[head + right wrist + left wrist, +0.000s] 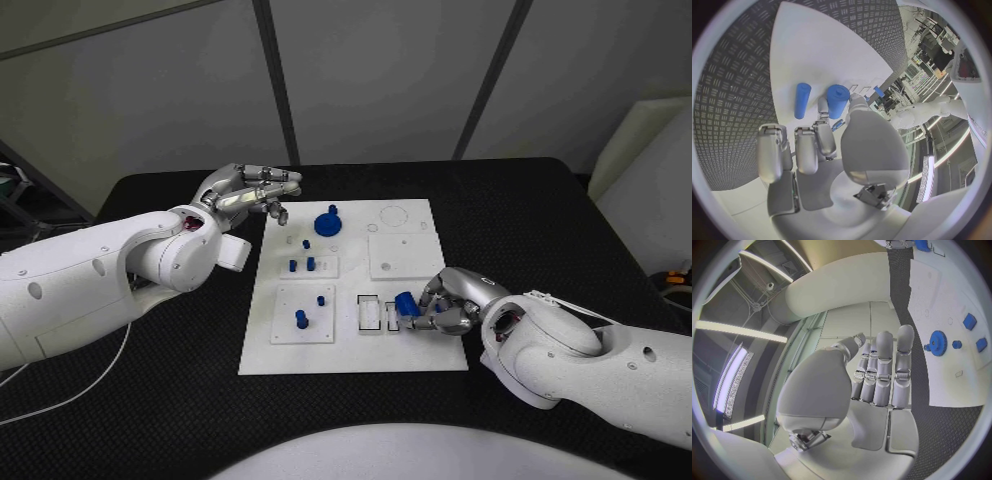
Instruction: Assemble the parts on the task board
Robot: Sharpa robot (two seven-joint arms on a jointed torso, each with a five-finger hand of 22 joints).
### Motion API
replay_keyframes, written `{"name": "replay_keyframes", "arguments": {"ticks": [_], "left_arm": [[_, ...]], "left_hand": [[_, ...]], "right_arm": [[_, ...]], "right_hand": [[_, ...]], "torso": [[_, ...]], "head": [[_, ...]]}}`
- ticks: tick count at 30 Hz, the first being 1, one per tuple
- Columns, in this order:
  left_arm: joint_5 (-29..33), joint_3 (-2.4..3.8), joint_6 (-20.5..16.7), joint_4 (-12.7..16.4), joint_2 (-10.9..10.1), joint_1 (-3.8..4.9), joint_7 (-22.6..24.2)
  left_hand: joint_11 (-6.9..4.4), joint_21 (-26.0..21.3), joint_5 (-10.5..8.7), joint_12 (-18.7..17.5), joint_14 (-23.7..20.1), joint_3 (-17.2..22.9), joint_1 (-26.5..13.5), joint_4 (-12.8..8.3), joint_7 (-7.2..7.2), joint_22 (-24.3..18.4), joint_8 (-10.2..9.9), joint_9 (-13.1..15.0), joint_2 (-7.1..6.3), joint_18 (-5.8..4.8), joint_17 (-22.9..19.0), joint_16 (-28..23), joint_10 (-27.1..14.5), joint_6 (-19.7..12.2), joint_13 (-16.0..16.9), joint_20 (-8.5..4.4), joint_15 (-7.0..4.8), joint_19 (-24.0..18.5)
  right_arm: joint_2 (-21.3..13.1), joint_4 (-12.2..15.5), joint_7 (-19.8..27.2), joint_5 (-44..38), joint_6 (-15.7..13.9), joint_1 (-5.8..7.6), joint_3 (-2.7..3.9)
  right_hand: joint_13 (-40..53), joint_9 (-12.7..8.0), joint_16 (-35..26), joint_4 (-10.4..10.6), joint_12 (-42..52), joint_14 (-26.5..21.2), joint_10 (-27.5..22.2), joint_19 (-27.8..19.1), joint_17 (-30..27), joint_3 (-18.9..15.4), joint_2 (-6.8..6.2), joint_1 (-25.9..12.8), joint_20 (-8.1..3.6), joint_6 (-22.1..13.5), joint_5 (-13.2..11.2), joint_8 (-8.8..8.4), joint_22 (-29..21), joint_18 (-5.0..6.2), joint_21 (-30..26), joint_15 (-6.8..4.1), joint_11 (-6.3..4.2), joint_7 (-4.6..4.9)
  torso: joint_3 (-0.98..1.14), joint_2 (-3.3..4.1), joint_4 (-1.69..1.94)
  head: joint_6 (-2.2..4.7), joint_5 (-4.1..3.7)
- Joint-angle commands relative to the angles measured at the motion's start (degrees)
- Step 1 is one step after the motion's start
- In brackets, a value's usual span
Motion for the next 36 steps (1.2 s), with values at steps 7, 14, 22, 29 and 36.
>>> {"name": "replay_keyframes", "arguments": {"ticks": [7, 14, 22, 29, 36], "left_arm": [[0.3, 0.04, 0.7, 0.1, 0.0, 0.05, 0.1], [0.3, 0.04, 0.7, 0.1, 0.0, 0.04, 0.1], [0.3, 0.04, 0.7, 0.2, 0.0, 0.04, 0.1], [0.3, 0.04, 0.7, 0.2, 0.1, 0.04, 0.1], [0.3, 0.04, 0.8, 0.2, 0.1, 0.04, 0.1]], "left_hand": [[0.15, -0.2, -0.29, 0.3, -0.1, -0.3, -0.4, 0.1, 0.25, -0.1, 0.3, -0.1, 0.13, 2.0, -0.1, -0.2, -0.4, -0.1, 0.0, 0.19, 0.15, -0.2], [0.15, -0.2, -0.29, 0.3, -0.1, -0.3, -0.4, 0.1, 0.25, -0.1, 0.3, -0.1, 0.13, 2.0, -0.1, -0.2, -0.4, -0.1, 0.0, 0.19, 0.15, -0.2], [0.15, -0.2, -0.29, 0.3, -0.1, -0.3, -0.4, 0.1, 0.25, -0.1, 0.3, -0.1, 0.13, 2.0, -0.1, -0.2, -0.4, -0.1, 0.0, 0.19, 0.15, -0.2], [0.15, -0.2, -0.29, 0.3, -0.1, -0.3, -0.4, 0.1, 0.25, -0.1, 0.3, -0.1, 0.13, 2.0, -0.1, -0.2, -0.4, -0.1, 0.0, 0.19, 0.15, -0.2], [0.15, -0.2, -0.29, 0.3, -0.1, -0.3, -0.4, 0.1, 0.25, -0.1, 0.3, -0.1, 0.13, 2.0, -0.1, -0.2, -0.4, -0.1, 0.0, 0.19, 0.15, -0.2]], "right_arm": [[-1.8, 2.4, -1.5, 1.0, -3.8, -0.41, -0.36], [-2.9, 4.9, 0.8, 4.6, -8.5, -0.35, -0.25], [-2.3, 5.5, 2.7, 6.2, -8.9, -0.3, -0.12], [-0.3, 4.6, 3.7, 6.5, -7.1, -0.29, -0.09], [2.4, 3.3, 3.4, 6.8, -4.8, -0.29, -0.07]], "right_hand": [[1.6, 1.2, 0.6, -0.3, 1.0, 4.4, 1.3, 3.5, 6.3, -0.3, 0.98, 2.2, -0.17, 0.1, 3.7, 1.44, 11.7, -0.78, 0.8, -0.11, -0.3, -0.19], [2.0, 1.8, 0.7, -0.1, 1.1, 4.5, 1.6, 3.8, 6.7, -0.6, 1.83, 1.6, -0.32, 0.4, 5.6, 1.89, 12.2, -0.9, 1.1, -0.26, -0.49, -0.42], [2.4, 2.0, 0.9, -0.1, 1.3, 4.5, 1.8, 4.1, 6.9, -0.6, 2.0, 1.4, -0.37, 0.6, 6.1, 2.03, 12.5, -0.99, 1.3, -0.32, -0.58, -0.53], [2.4, 2.1, 0.9, -0.1, 1.3, 4.5, 1.8, 4.1, 7.0, -0.7, 2.18, 1.2, -0.4, 0.6, 6.1, 2.08, 12.5, -0.99, 1.3, -0.35, -0.61, -0.56], [2.7, 3.1, 0.9, 0.0, 1.2, 4.5, 2.0, 4.1, 7.0, -1.6, 3.05, -1.3, -0.61, 1.4, 4.5, 2.57, 12.5, -0.99, 1.3, -0.6, -0.92, -0.97]], "torso": [[-0.03, -0.03, -0.03], [-0.14, 0.03, 0.2], [-0.09, 0.1, 0.03], [-0.13, 0.14, 0.11], [-0.17, 0.09, 0.16]], "head": [[0.26, -0.21], [0.34, -0.05], [0.4, 0.27], [0.31, 0.36], [0.26, 0.55]]}}
